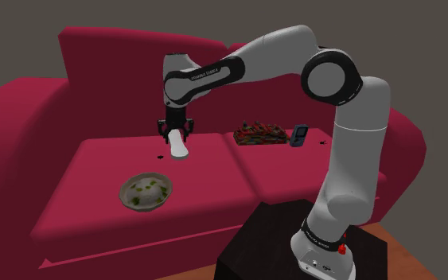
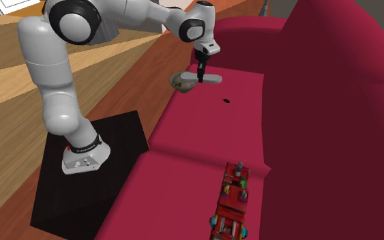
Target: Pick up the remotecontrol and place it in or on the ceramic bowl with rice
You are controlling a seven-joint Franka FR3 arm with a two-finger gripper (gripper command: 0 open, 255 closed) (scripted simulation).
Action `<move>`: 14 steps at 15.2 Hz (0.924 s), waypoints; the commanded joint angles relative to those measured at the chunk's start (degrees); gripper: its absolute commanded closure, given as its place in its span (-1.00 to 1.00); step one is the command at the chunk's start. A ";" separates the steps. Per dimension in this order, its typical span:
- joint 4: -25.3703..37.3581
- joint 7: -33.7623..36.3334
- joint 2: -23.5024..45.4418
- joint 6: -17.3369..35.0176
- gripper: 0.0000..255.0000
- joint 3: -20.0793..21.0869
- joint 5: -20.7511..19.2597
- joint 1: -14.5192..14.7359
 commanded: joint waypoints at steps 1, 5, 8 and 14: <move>-0.25 2.60 -0.09 0.22 1.00 0.87 -0.26 1.58; 0.14 7.79 0.10 0.04 1.00 2.63 -0.84 4.79; 1.16 11.68 0.77 -0.32 1.00 3.93 -1.33 7.22; 3.83 18.08 3.10 -0.69 1.00 5.91 -2.34 11.36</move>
